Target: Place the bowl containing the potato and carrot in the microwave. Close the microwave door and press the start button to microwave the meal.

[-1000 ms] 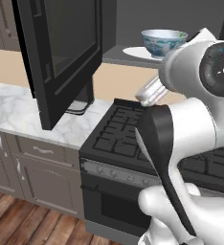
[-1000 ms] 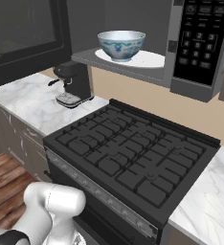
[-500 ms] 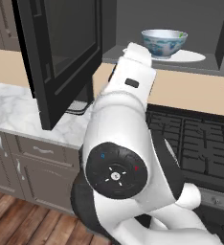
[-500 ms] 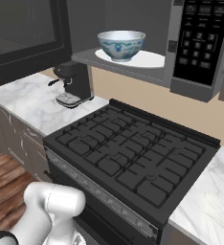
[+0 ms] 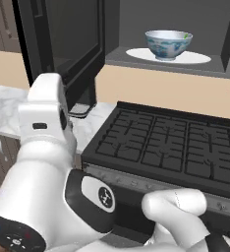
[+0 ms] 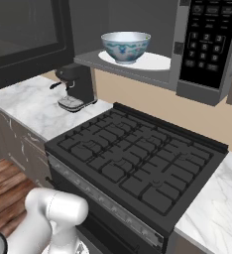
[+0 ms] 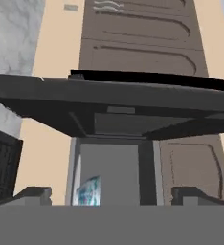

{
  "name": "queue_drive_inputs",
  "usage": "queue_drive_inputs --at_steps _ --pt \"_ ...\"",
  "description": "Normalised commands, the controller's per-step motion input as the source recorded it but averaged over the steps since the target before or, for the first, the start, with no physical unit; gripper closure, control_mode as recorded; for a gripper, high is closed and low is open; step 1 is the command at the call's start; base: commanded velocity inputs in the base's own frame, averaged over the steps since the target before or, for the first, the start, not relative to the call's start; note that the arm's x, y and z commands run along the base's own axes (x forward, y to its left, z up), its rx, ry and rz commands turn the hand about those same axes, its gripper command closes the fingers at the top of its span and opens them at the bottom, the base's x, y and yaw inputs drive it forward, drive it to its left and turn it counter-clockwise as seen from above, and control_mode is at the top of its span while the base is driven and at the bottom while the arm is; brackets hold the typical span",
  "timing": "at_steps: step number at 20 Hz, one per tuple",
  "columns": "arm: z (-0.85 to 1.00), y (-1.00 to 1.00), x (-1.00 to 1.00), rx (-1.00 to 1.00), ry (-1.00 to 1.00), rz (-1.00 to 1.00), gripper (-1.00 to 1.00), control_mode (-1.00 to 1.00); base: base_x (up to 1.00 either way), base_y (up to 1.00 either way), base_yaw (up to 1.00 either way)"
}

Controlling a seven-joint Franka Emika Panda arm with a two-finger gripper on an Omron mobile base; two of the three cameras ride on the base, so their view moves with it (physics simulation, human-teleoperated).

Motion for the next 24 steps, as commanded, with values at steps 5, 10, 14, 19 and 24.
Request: queue_drive_inputs --at_steps 5,10,14,19,24 --pt "-0.18 1.00 0.28 -0.23 0.00 -0.05 -1.00 -1.00 0.00 0.00 0.00" --pt "-0.10 0.64 0.62 -0.11 0.04 -0.11 -1.00 -1.00 0.00 0.00 0.00" --pt "-0.10 0.30 0.75 -0.03 0.07 -0.13 -1.00 -1.00 0.00 0.00 0.00" --pt "0.00 -0.06 0.59 -0.02 0.00 -0.26 -1.00 -1.00 0.00 0.00 0.00" --pt "0.00 -0.43 0.44 -0.01 0.00 -0.33 -1.00 -1.00 0.00 0.00 0.00"
